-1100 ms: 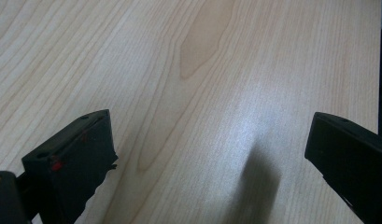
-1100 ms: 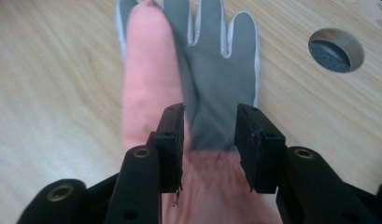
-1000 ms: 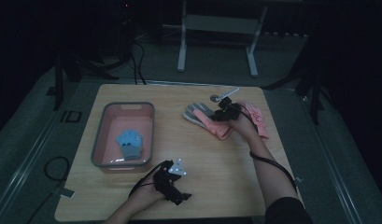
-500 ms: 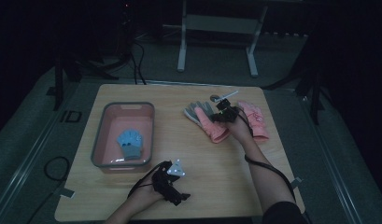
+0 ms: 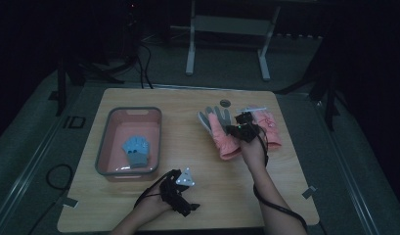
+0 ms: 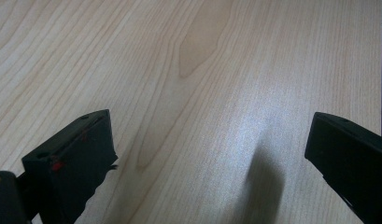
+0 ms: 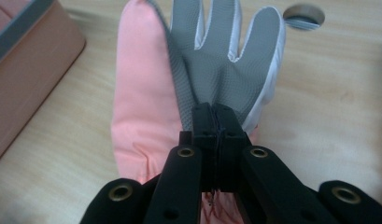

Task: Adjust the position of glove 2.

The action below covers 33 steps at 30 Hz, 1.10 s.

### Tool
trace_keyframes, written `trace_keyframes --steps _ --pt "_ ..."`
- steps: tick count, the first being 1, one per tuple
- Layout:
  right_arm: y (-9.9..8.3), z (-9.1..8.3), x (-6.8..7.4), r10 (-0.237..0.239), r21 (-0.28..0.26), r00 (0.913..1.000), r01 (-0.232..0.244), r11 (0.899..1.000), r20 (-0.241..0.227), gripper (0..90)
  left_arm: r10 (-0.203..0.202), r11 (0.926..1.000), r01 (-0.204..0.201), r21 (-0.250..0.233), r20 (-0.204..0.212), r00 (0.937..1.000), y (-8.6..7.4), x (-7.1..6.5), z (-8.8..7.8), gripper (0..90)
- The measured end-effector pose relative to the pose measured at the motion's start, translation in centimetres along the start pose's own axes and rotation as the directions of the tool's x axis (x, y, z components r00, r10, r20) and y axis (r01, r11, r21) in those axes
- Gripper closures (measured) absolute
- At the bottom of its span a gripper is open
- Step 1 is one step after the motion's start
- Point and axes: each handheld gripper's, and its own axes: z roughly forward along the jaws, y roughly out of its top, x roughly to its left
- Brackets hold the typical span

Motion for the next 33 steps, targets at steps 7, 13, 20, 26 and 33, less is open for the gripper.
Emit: trace_keyframes --steps 7,13,20,26,33 --pt "-2.5 -0.2 0.7 0.063 -0.001 0.9968 -0.063 0.998 0.05 88.9 -0.005 1.0 0.004 -0.006 -0.005 1.0 -0.3 0.2 -0.1 1.8" --pt "-4.3 0.1 1.8 0.08 -0.018 0.9944 -0.078 0.997 0.07 88.9 0.002 1.0 -0.002 -0.003 -0.01 0.9999 -0.4 0.2 -0.1 1.8" --pt "-6.4 0.2 1.3 0.188 -0.064 0.9755 -0.181 0.981 0.115 88.7 0.004 1.0 -0.004 -0.004 -0.009 1.0 -0.4 0.1 -0.1 1.8" --pt "-8.0 1.6 1.2 0.209 -0.033 0.9672 -0.207 0.978 0.144 87.0 0.016 0.9999 -0.016 0.003 -0.004 0.9999 -0.4 0.0 0.0 1.8" --pt "-7.8 1.3 0.9 0.219 -0.029 0.9682 -0.217 0.976 0.12 76.6 0.018 0.9998 -0.018 0.008 -0.003 0.9998 -0.4 0.0 0.0 1.8"
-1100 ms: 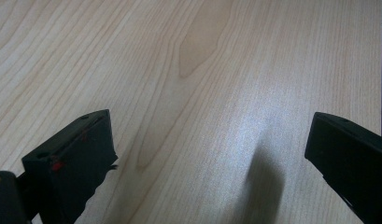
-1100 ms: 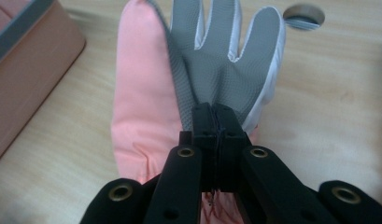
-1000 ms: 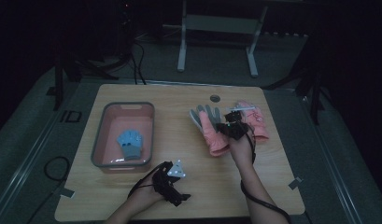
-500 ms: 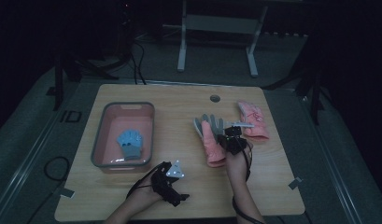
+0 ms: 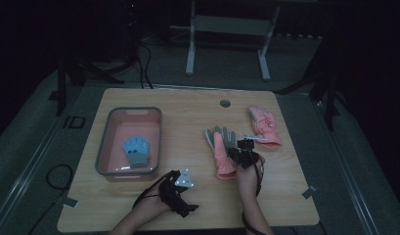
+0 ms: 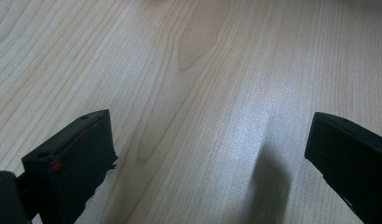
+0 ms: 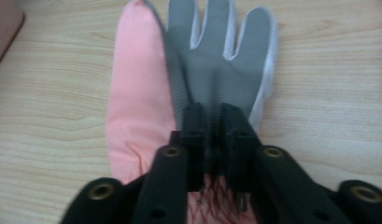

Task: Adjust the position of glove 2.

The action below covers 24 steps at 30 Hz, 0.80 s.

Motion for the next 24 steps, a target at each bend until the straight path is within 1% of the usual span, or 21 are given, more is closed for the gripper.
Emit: trace_keyframes --steps 1,2,3,4,5,6,7,8,9,11,13,14,16,18,19,20,21,22,24 --pt "0.1 -0.2 -0.1 -0.001 -0.006 1.0 0.001 1.0 -0.007 74.6 -0.001 1.0 0.001 0.001 0.002 1.0 0.0 0.0 0.0 1.8" --pt "0.1 -0.2 -0.1 -0.001 -0.006 1.0 0.001 1.0 -0.007 74.6 -0.001 1.0 0.001 0.001 0.002 1.0 0.0 0.0 0.0 1.8" --pt "0.2 -0.6 -0.2 -0.009 -0.016 0.9999 0.009 1.0 -0.014 72.3 -0.002 1.0 0.002 0.002 0.002 1.0 0.0 0.1 0.0 1.8" --pt "0.5 -1.5 -0.4 -0.049 -0.047 0.9988 0.049 0.998 0.004 69.9 -0.003 1.0 0.003 0.0 0.003 1.0 -0.1 0.1 0.0 1.8" --pt "0.6 -1.9 -0.7 -0.058 -0.054 0.9983 0.057 0.997 -0.006 68.0 -0.002 1.0 0.002 0.0 0.004 1.0 -0.1 0.1 0.0 1.8" --pt "0.8 -2.4 -1.1 -0.07 -0.057 0.9975 0.07 0.996 -0.003 68.0 0.001 1.0 -0.001 0.0 0.001 1.0 -0.1 0.0 0.0 1.8" --pt "1.0 -2.9 -1.5 -0.089 -0.072 0.9959 0.09 0.993 0.016 68.0 -0.003 1.0 0.003 -0.003 0.003 1.0 -0.1 0.0 0.0 1.8" --pt "1.2 -3.4 -2.0 -0.106 -0.074 0.9941 0.107 0.991 0.022 68.0 -0.004 1.0 0.004 -0.004 0.004 1.0 -0.1 0.0 0.0 1.8" --pt "1.5 -3.7 -2.6 -0.114 -0.068 0.9932 0.116 0.991 0.021 68.1 -0.006 1.0 0.006 -0.006 0.004 1.0 -0.1 -0.1 0.0 1.8" --pt "2.0 -4.5 -4.1 -0.126 -0.079 0.9918 0.127 0.989 0.019 68.0 -0.011 0.9999 0.011 -0.005 0.002 0.9999 -0.1 -0.1 0.0 1.8" --pt "2.4 -4.9 -5.6 -0.136 -0.073 0.9903 0.138 0.988 0.027 68.0 -0.006 1.0 0.006 0.001 0.001 1.0 -0.1 0.0 0.0 1.8" --pt "2.5 -5.0 -6.4 -0.142 -0.078 0.9896 0.143 0.987 0.019 67.7 -0.008 1.0 0.008 0.002 0.002 1.0 -0.1 0.0 0.0 1.8" --pt "2.7 -5.1 -8.0 -0.152 -0.067 0.9878 0.154 0.986 0.033 67.2 -0.015 0.9999 0.015 -0.001 0.002 0.9999 -0.1 0.0 0.0 1.8" --pt "3.0 -5.0 -9.5 -0.154 -0.059 0.9878 0.155 0.986 0.024 67.2 -0.021 0.9998 0.021 -0.005 0.002 0.9998 -0.1 0.0 0.0 1.8" --pt "3.1 -4.9 -10.3 -0.145 -0.055 0.9891 0.146 0.988 0.027 67.2 -0.02 0.9998 0.02 -0.003 0.002 0.9998 -0.1 0.0 0.0 1.8" --pt "3.3 -4.8 -10.9 -0.141 -0.061 0.9898 0.142 0.988 0.015 67.2 -0.014 0.9999 0.014 0.001 0.002 0.9999 -0.1 0.0 0.0 1.8" --pt "3.6 -4.7 -11.5 -0.143 -0.06 0.9897 0.143 0.988 0.01 67.2 -0.013 0.9999 0.013 0.002 0.0 0.9999 -0.1 -0.1 0.0 1.8" --pt "3.9 -4.6 -12.0 -0.14 -0.057 0.9899 0.141 0.988 0.019 67.1 -0.015 0.9999 0.015 0.001 0.0 0.9999 -0.1 -0.1 0.0 1.8" --pt "4.6 -4.3 -12.9 -0.146 -0.063 0.9892 0.147 0.987 0.015 65.3 -0.014 0.9999 0.014 0.004 -0.001 0.9999 -0.1 0.0 0.0 1.8"
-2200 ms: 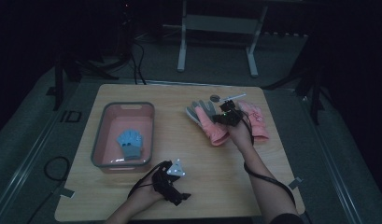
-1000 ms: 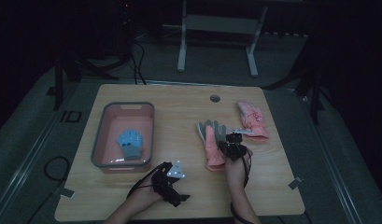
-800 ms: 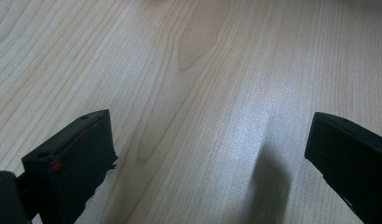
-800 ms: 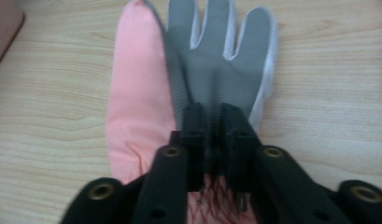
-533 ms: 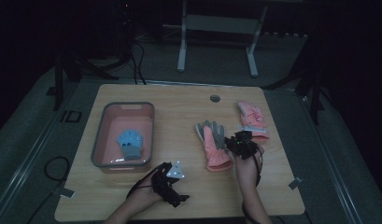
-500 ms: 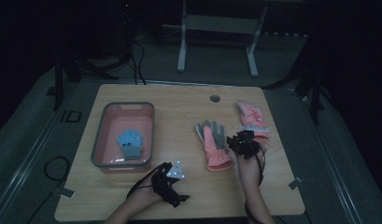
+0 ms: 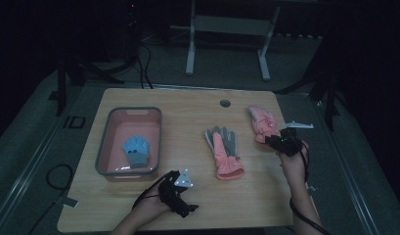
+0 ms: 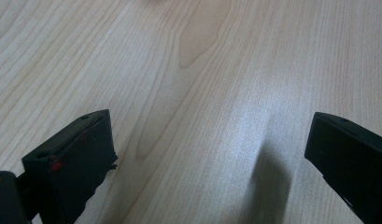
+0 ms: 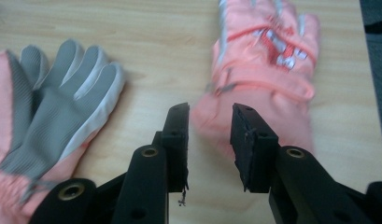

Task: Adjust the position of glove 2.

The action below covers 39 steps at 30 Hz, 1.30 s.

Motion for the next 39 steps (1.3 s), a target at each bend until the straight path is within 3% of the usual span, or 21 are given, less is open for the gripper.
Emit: trace_keyframes --steps 5,7,15,21,27,30,32,39 --pt "1.7 1.1 -1.7 0.018 -0.007 0.9998 -0.018 1.0 0.009 62.7 -0.007 1.0 0.007 -0.001 -0.005 1.0 0.0 0.1 0.1 1.8" --pt "2.6 1.6 -2.2 0.032 -0.007 0.9994 -0.032 0.999 -0.01 62.6 -0.008 1.0 0.008 -0.001 -0.003 1.0 -0.1 0.1 0.1 1.8" --pt "5.0 3.9 -3.1 0.005 -0.004 0.9999 -0.005 1.0 0.012 60.3 -0.004 1.0 0.004 0.0 -0.005 1.0 -0.3 0.1 0.0 1.8" --pt "5.6 6.0 -3.8 0.027 0.046 0.9994 -0.028 0.999 0.023 59.4 -0.004 1.0 0.004 0.0 -0.002 1.0 -0.3 0.0 0.0 1.8" --pt "4.6 8.0 -4.4 0.042 0.114 0.9984 -0.046 0.992 0.038 59.5 0.001 1.0 -0.001 0.005 -0.003 1.0 -0.3 0.0 0.1 1.8" --pt "3.9 8.6 -4.6 0.058 0.111 0.9977 -0.062 0.992 0.033 65.0 -0.001 1.0 0.001 0.003 -0.001 1.0 -0.3 0.0 0.1 1.8" --pt "3.7 8.9 -4.4 0.043 0.11 0.9984 -0.047 0.993 0.037 69.7 -0.001 1.0 0.001 0.002 -0.001 1.0 -0.3 0.0 0.1 1.8" --pt "4.0 8.7 -4.1 0.04 0.119 0.9976 -0.046 0.992 0.057 87.5 -0.002 1.0 0.002 0.002 0.0 1.0 -0.3 0.0 0.1 1.8"
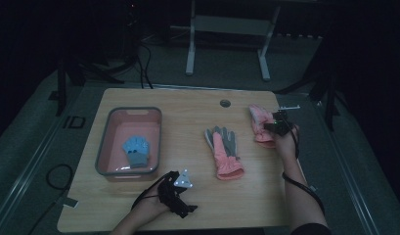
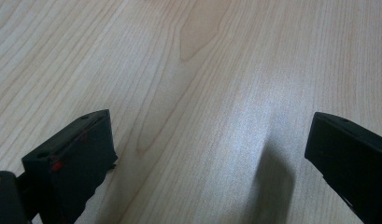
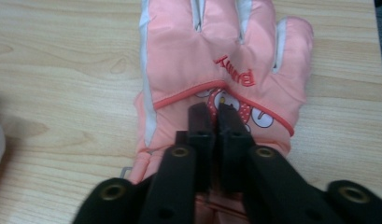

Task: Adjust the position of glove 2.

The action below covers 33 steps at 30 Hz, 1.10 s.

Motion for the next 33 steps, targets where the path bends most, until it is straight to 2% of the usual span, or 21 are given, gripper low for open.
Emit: trace_keyframes --steps 2,7,10,12,16,17,19,21,23,25,28,33 --pt "0.0 -0.3 0.1 0.011 -0.011 0.9999 -0.011 1.0 0.003 89.3 -0.001 1.0 0.001 -0.001 0.002 1.0 0.0 0.0 0.0 1.8" --pt "0.2 -1.9 0.7 -0.001 -0.019 0.9999 0.001 1.0 -0.013 89.4 0.002 1.0 -0.002 -0.003 0.003 1.0 0.0 0.0 0.0 1.8" --pt "0.2 -3.5 0.9 0.017 -0.04 0.9996 -0.018 0.999 -0.024 89.4 0.007 1.0 -0.007 0.0 0.001 1.0 0.0 0.0 -0.1 1.8" --pt "0.1 -4.6 1.3 0.0 -0.046 0.9998 -0.001 0.999 -0.021 89.4 0.002 1.0 -0.002 -0.003 0.001 1.0 0.0 -0.1 -0.1 1.8" --pt "-0.4 -7.2 1.9 0.004 -0.068 0.9998 -0.005 0.998 -0.022 89.4 0.003 1.0 -0.003 -0.003 -0.001 1.0 0.0 0.0 -0.1 1.8" --pt "-0.4 -7.2 1.9 0.004 -0.068 0.9998 -0.005 0.998 -0.022 89.4 0.003 1.0 -0.003 -0.003 -0.001 1.0 0.0 0.0 -0.1 1.8" --pt "-0.9 -9.0 2.4 -0.005 -0.085 0.9998 0.003 0.996 -0.02 89.4 0.009 1.0 -0.009 0.0 -0.001 1.0 0.1 0.0 -0.2 1.8" --pt "-1.4 -10.0 2.7 -0.001 -0.09 0.9996 -0.002 0.996 -0.028 89.4 0.011 0.9999 -0.011 0.0 -0.002 0.9999 0.1 -0.1 -0.2 1.8" --pt "-2.0 -11.0 3.1 -0.008 -0.097 0.9999 0.006 0.995 -0.016 89.3 0.011 0.9999 -0.011 -0.003 -0.001 0.9999 0.1 -0.1 -0.2 1.8" --pt "-2.7 -11.7 3.4 -0.014 -0.1 0.9999 0.014 0.995 -0.001 89.4 0.014 0.9999 -0.014 0.0 -0.002 0.9999 0.1 -0.1 -0.3 1.8" --pt "-3.9 -12.5 3.7 -0.017 -0.098 0.9998 0.016 0.995 -0.008 89.4 0.012 0.9999 -0.012 -0.003 -0.001 0.9999 0.1 -0.1 -0.3 1.8" --pt "-6.0 -13.3 4.3 -0.036 -0.098 0.9993 0.037 0.995 0.009 89.4 0.013 0.9999 -0.013 -0.006 0.0 0.9999 0.1 -0.1 -0.3 1.8"
